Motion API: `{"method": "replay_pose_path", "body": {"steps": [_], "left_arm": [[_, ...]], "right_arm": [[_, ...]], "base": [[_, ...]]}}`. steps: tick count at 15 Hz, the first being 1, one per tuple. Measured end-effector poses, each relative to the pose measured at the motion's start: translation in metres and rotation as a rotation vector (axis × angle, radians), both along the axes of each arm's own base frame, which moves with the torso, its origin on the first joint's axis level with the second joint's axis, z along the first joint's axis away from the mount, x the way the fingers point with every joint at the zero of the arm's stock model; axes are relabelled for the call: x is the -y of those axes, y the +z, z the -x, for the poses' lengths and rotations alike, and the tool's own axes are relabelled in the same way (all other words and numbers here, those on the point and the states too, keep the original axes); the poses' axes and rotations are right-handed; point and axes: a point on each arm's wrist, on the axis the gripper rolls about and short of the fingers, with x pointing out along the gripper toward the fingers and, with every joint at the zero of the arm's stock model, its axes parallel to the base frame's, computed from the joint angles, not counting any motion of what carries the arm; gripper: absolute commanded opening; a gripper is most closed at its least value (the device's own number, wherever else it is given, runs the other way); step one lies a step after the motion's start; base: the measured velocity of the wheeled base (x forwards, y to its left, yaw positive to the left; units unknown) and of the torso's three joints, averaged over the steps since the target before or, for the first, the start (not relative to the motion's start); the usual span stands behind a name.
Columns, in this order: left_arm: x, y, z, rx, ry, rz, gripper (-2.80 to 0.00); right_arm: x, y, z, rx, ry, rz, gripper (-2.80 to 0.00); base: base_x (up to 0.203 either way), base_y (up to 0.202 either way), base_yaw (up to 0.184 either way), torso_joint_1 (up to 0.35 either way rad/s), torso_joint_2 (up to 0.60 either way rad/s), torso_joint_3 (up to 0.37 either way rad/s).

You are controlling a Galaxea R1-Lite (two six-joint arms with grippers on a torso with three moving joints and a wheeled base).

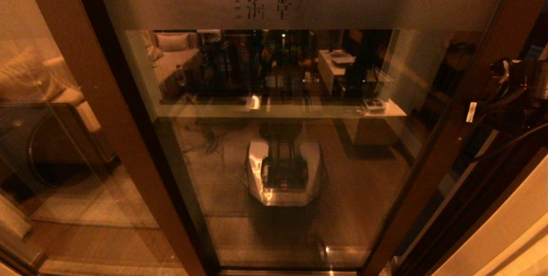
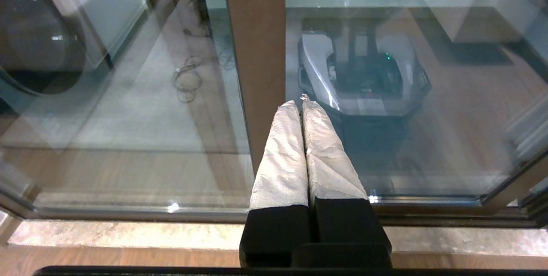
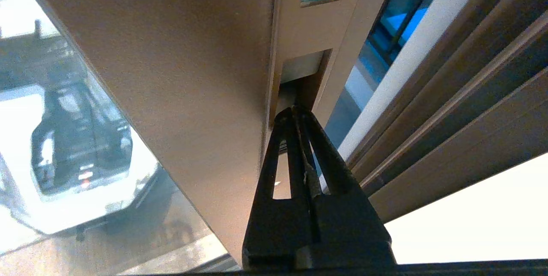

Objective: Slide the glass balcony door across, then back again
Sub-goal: Close the slid door

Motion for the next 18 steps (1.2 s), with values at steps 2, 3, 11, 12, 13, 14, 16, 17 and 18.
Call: {"method": "replay_pose_path", "body": {"steps": [2,3,11,12,13,14,16,17,18], "left_arm": [[0.000,0.000,0.000,0.000,0.000,0.000,-2.80],[0.000,0.000,0.000,0.000,0.000,0.000,-2.80],[0.000,0.000,0.000,0.000,0.000,0.000,-2.80],[0.000,0.000,0.000,0.000,0.000,-0.001,-2.80],[0.000,0.000,0.000,0.000,0.000,0.000,-2.80],[0.000,0.000,0.000,0.000,0.000,0.000,-2.80],[0.000,0.000,0.000,0.000,0.000,0.000,-2.80],[0.000,0.000,0.000,0.000,0.000,0.000,-2.80],[0.000,0.000,0.000,0.000,0.000,0.000,-2.80]], "right_arm": [[0.007,-0.001,-0.001,0.002,-0.016,0.011,-2.80],[0.009,-0.002,-0.002,0.008,-0.024,0.016,-2.80],[0.034,-0.003,-0.005,0.019,-0.089,0.030,-2.80],[0.040,-0.003,-0.007,0.019,-0.099,0.030,-2.80],[0.045,-0.002,-0.009,0.020,-0.104,0.028,-2.80],[0.050,-0.002,-0.010,0.021,-0.105,0.028,-2.80],[0.057,-0.002,-0.013,0.027,-0.114,0.028,-2.80],[0.059,-0.002,-0.014,0.030,-0.117,0.029,-2.80],[0.059,-0.003,-0.014,0.034,-0.119,0.030,-2.80]], "base": [[0.000,0.000,0.000,0.000,0.00,0.000],[0.000,0.000,0.000,0.000,0.00,0.000],[0.000,0.000,0.000,0.000,0.00,0.000],[0.000,0.000,0.000,0.000,0.00,0.000],[0.000,0.000,0.000,0.000,0.00,0.000],[0.000,0.000,0.000,0.000,0.00,0.000],[0.000,0.000,0.000,0.000,0.00,0.000],[0.000,0.000,0.000,0.000,0.00,0.000],[0.000,0.000,0.000,0.000,0.00,0.000]]}}
